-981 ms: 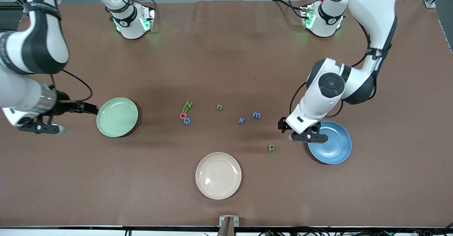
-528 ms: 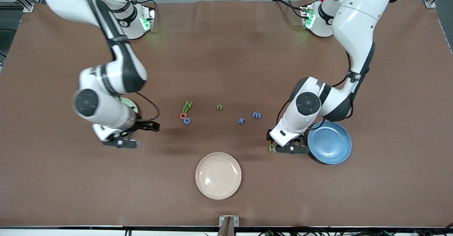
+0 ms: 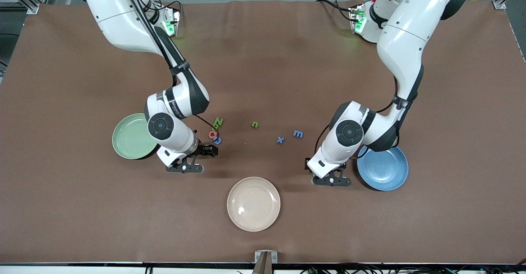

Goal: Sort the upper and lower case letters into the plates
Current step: 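Grasp the d with the left gripper while the right gripper grasps the C, then drop the d on the blue plate while the right gripper drops C on green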

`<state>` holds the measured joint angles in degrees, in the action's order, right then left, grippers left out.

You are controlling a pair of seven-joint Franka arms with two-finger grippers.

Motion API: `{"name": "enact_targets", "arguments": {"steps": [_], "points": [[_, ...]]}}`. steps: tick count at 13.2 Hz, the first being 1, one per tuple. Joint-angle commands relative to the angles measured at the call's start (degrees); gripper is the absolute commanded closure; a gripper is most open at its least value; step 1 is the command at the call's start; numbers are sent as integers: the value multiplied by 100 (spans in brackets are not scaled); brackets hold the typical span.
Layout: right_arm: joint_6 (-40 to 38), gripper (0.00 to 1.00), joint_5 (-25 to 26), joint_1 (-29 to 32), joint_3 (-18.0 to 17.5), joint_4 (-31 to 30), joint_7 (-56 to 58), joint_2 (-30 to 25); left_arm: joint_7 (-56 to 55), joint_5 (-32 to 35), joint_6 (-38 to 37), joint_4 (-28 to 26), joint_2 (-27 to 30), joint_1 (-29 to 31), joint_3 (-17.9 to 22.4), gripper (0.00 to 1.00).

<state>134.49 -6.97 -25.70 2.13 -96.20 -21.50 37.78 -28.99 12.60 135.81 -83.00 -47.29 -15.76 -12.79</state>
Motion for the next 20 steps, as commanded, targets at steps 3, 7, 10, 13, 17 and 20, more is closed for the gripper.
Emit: {"name": "enact_targets", "arguments": {"steps": [3,7,10,13,17,20], "points": [[683,3,-94,-198,59,-794,-214,-69,-326,112,-55,504,-404,-628,600,35],[806,3,-94,-558,51,-847,-846,-69,-361,85,-46,478,-474,-683,725,36],[859,5,-94,-725,60,-934,-997,-78,-361,24,-46,460,-527,-656,725,44],[1131,12,-94,-814,60,-1242,-997,-139,-344,-222,-46,460,-501,-647,725,62],[1070,38,-94,-805,60,-1304,-997,-210,-300,-240,-46,460,-483,-612,725,81],[991,66,-85,-779,60,-1296,-997,-228,-239,-214,-55,451,-370,-455,708,89]]}}
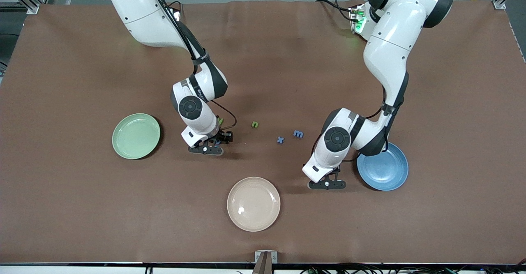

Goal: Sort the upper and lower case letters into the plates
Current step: 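Drop the d on the blue plate while the right gripper drops C on green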

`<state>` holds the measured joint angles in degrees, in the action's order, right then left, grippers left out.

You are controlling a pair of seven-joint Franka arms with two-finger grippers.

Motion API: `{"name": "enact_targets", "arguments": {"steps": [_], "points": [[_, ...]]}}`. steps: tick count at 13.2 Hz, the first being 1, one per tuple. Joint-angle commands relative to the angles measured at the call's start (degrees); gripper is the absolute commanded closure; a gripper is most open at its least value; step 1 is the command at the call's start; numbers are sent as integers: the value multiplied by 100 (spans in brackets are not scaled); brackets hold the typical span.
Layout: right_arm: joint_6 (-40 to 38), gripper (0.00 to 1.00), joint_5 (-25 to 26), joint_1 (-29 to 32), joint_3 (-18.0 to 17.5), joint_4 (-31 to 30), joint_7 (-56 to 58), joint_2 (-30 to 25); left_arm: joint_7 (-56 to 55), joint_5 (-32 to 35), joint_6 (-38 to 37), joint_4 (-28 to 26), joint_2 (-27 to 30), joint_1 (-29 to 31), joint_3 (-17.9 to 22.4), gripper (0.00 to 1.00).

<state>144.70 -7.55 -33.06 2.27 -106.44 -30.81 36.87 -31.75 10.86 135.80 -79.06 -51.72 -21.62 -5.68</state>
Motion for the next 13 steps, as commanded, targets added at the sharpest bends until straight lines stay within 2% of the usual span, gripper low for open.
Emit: {"name": "enact_targets", "arguments": {"steps": [1,2,4,5,6,10,13], "points": [[-47,66,-27,-16,45,-272,-66,-145,107,-40,-71,57,109,184,-3,89],[-90,70,-27,-7,54,-272,-57,-206,151,-40,-79,40,205,237,-3,89],[-266,92,-27,106,72,-264,-22,-320,317,-40,-219,22,346,386,-3,89],[-319,98,-36,203,63,-272,-22,-460,501,-40,-325,-4,425,491,-3,89],[-415,99,-27,230,72,-281,-4,-601,772,-40,-430,-4,504,640,-12,88],[-1696,100,52,853,133,-299,503,-1435,1714,-40,-843,-205,811,1159,-29,88],[-1805,100,192,1493,186,-1033,1302,-2208,2198,-40,-853,-583,979,1581,-47,87]]}}
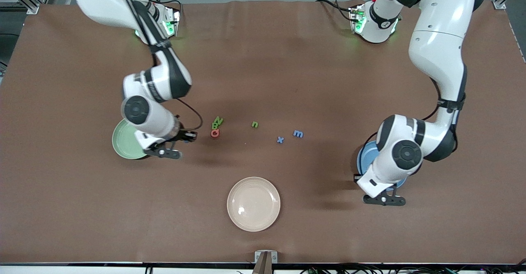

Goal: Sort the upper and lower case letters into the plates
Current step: 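Drop the d on the blue plate while the right gripper drops C on green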

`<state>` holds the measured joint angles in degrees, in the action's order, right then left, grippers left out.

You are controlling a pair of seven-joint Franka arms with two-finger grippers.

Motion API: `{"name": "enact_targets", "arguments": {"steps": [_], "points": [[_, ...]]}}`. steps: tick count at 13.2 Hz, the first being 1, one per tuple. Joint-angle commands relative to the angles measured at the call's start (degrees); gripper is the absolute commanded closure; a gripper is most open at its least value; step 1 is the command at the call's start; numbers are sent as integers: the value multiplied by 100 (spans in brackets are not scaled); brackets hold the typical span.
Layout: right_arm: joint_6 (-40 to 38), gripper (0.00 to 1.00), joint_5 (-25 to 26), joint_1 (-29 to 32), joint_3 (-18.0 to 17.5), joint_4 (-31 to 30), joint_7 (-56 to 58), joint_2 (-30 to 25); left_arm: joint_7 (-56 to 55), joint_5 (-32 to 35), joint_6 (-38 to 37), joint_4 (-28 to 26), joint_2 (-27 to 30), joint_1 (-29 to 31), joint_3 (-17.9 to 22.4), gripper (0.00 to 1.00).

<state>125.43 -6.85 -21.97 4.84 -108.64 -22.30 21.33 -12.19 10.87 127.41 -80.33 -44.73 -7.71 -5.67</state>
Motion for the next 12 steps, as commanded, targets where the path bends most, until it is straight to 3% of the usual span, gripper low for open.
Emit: {"name": "enact_targets", "arguments": {"steps": [1,5,7,9,12], "points": [[209,100,227,622,-71,-1121,725,-892,252,-41,-5,-614,359,261,-39,87],[368,100,281,1247,-71,-1774,1412,-1263,288,21,47,-923,404,516,-39,77],[875,100,281,1423,-80,-2159,1561,-1246,288,21,48,-932,386,560,-30,74],[1578,100,281,1599,-80,-2546,1772,-1202,288,30,56,-932,360,613,-22,63],[2230,100,281,1810,-80,-2908,2028,-1088,270,38,47,-932,404,604,-4,56]]}}
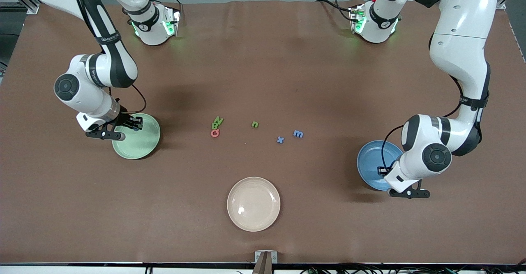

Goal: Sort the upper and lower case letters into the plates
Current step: 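Drop the d on the blue plate while the right gripper drops C on green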

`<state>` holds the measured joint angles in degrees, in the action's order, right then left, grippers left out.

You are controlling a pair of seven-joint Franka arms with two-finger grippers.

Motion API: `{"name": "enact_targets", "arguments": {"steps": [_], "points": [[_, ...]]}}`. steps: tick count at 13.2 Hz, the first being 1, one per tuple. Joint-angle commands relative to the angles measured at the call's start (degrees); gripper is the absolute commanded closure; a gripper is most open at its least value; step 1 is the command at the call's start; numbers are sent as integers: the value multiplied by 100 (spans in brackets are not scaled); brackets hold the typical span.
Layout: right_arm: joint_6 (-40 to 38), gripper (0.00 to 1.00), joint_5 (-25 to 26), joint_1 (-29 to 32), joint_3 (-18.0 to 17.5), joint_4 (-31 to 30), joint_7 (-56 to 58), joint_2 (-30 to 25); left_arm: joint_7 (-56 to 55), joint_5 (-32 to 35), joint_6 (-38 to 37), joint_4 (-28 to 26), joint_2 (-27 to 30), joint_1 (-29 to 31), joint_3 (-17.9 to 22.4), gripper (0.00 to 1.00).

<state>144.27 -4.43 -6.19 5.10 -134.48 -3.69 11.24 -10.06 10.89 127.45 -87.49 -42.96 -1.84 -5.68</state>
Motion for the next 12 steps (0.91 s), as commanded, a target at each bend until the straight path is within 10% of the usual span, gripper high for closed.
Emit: {"name": "enact_targets", "arguments": {"steps": [1,6,7,8,9,12], "points": [[460,100,38,250,-105,-394,193,-18,57,70,43,-198,235,25,-3,51],[584,94,38,268,-114,-403,193,264,-478,106,-333,-207,525,-237,-152,27],[576,78,38,268,-114,-403,193,316,-671,106,-439,-216,595,-299,-248,22],[558,17,38,268,-123,-403,184,334,-942,106,-510,-277,692,-308,-397,20],[515,0,38,268,-123,-386,175,317,-1206,106,-511,-399,780,-308,-564,17],[-63,0,21,268,-132,-106,167,195,-1534,97,-406,-812,1043,-291,-908,10]]}}
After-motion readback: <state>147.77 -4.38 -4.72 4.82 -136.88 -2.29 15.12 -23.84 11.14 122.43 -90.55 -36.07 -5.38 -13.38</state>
